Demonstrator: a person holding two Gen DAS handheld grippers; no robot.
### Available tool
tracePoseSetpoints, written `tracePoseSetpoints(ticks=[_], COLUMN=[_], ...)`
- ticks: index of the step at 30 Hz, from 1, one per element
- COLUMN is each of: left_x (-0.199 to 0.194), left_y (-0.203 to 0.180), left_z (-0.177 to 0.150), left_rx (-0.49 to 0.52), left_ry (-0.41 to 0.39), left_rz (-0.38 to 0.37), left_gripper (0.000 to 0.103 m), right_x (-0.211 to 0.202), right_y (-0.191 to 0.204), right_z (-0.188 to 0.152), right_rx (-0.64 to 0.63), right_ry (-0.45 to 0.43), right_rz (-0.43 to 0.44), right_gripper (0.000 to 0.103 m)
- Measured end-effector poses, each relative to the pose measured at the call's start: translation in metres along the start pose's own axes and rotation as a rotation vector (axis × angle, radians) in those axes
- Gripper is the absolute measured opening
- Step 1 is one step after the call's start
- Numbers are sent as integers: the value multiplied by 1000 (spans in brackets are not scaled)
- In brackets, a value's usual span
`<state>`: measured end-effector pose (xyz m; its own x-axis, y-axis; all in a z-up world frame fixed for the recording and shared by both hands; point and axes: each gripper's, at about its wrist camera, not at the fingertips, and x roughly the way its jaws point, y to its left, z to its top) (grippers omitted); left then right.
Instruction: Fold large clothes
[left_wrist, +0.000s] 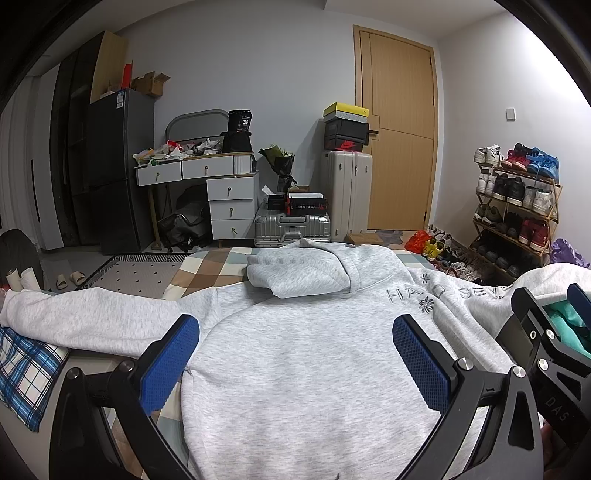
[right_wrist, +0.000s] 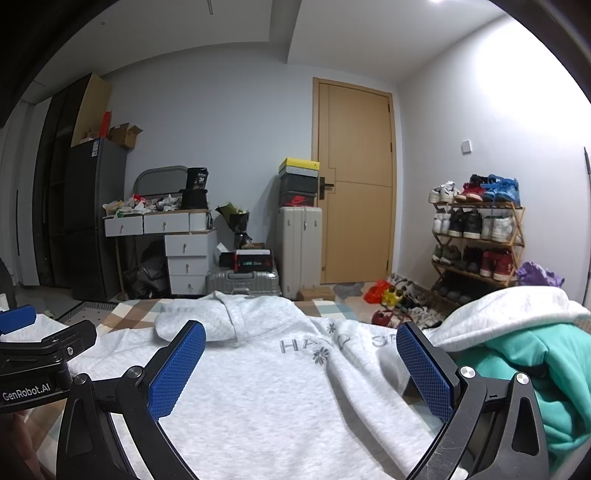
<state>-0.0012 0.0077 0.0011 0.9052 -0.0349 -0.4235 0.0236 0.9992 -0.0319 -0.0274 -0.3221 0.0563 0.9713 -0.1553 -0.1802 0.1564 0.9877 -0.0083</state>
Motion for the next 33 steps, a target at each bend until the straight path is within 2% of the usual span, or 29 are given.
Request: tracePoseSetpoints(ticks=[17, 24, 30, 33], left_x=[-1, -1, 0, 1], left_y=[-1, -2, -5, -6], left_z=[-1, 1, 1, 0], left_rx=[6, 28, 36, 36], left_ry=[9, -16, -25, -19], left_rz=[7, 43, 49, 43], left_gripper=[102, 102, 102, 102], right_x=[2, 2, 5, 10], right_y=[-5, -7, -18, -30], right_z=[-1, -2, -2, 4], right_rx=[23, 21, 85, 113], right_ry=[15, 17, 30, 52], right_rz=[-8, -11, -3, -31], right_gripper=[103, 103, 103, 103])
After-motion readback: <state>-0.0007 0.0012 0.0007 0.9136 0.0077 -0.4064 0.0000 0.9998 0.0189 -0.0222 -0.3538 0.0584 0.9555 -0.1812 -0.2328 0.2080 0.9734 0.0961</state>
